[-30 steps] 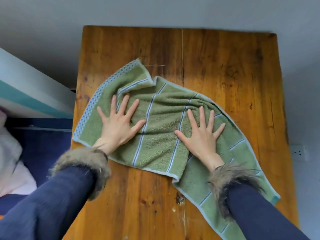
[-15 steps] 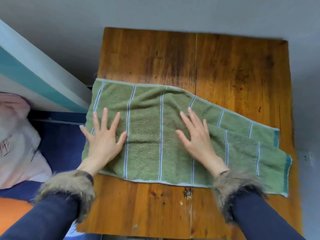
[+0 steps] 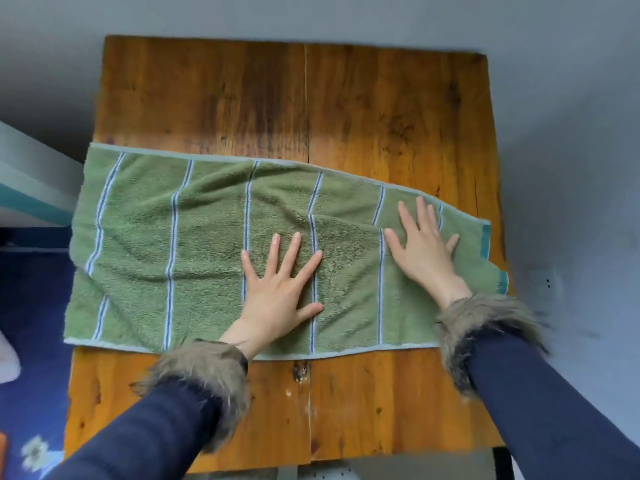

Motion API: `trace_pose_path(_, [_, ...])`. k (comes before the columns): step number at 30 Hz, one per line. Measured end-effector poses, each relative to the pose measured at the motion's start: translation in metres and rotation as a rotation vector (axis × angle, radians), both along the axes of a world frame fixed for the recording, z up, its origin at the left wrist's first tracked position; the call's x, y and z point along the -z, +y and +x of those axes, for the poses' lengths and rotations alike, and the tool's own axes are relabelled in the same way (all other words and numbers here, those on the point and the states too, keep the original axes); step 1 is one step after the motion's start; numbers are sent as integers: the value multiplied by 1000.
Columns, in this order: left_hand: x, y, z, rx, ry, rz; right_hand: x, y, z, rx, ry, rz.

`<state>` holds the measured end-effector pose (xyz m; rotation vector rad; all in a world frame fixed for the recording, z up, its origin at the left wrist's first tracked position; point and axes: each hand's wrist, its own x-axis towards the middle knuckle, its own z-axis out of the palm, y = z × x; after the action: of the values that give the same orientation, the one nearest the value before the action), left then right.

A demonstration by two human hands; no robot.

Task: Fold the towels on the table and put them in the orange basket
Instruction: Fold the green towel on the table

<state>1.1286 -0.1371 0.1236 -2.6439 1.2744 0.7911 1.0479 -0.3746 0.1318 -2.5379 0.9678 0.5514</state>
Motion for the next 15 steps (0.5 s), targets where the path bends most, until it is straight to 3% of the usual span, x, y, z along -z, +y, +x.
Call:
trace_pose_path(5, [-7, -14, -3, 13, 43, 60, 0, -58, 9, -198, -10, 15])
trace_pose_path(12, [-16, -26, -17, 12, 62, 11, -2, -54, -15, -59, -233, -119])
trace_pose_path(15, [-13, -53, -27, 42, 22, -56, 5, -33, -48, -38, -155, -95])
